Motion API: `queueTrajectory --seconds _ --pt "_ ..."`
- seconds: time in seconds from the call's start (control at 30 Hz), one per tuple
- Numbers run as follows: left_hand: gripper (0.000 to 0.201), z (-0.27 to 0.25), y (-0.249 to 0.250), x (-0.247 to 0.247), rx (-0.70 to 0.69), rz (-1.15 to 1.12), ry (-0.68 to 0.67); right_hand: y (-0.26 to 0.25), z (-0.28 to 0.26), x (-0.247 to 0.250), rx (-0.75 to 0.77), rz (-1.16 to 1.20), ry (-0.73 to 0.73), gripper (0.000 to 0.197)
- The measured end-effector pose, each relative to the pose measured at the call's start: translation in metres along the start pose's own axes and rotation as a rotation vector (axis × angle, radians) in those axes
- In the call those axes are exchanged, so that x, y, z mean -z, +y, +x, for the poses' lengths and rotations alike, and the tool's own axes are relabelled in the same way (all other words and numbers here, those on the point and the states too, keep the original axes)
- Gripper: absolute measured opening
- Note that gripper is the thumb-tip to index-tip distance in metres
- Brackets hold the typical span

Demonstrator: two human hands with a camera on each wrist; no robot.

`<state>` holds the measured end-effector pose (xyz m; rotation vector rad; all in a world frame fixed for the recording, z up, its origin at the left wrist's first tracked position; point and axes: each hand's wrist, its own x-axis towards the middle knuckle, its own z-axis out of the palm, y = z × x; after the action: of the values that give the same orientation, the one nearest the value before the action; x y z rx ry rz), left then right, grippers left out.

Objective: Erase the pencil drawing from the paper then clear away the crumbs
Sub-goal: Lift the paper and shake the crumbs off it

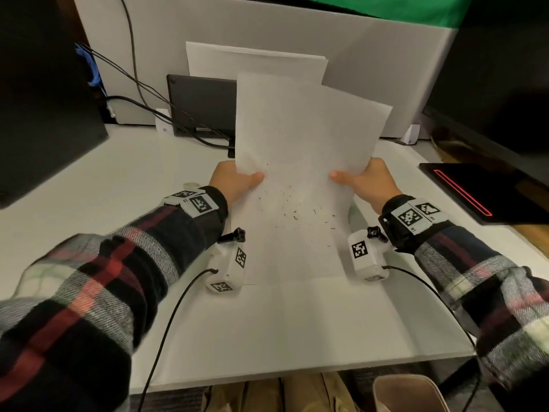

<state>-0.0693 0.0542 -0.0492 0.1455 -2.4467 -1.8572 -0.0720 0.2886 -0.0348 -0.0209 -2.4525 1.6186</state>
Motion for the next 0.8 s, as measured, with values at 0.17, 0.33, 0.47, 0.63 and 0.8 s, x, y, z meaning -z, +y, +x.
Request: queueTrajectory --seconds 0.17,0.33,0.47,0.63,0.8 --pt "0.033 0.002 0.007 0.0 -0.045 -0.043 0.05 -0.006 0.001 -0.009 0.025 0.013 0.041 0.042" --pt "0.034 0.003 0.01 0.001 -0.067 -0.038 0.099 -0.012 0.004 -0.009 0.054 0.016 0.091 0.038" --pt "0.033 0.002 0.012 -0.001 -0.079 -0.052 0.093 -0.014 0.004 -0.012 0.067 0.005 0.079 0.036" --pt "0.029 0.004 0.014 0.002 -0.071 -0.023 0.118 -0.006 0.004 -0.007 0.005 -0.065 -0.03 0.036" --pt "0.033 0.002 0.014 0.005 -0.078 -0.068 0.089 0.005 0.003 -0.003 -0.022 -0.207 -0.041 0.025"
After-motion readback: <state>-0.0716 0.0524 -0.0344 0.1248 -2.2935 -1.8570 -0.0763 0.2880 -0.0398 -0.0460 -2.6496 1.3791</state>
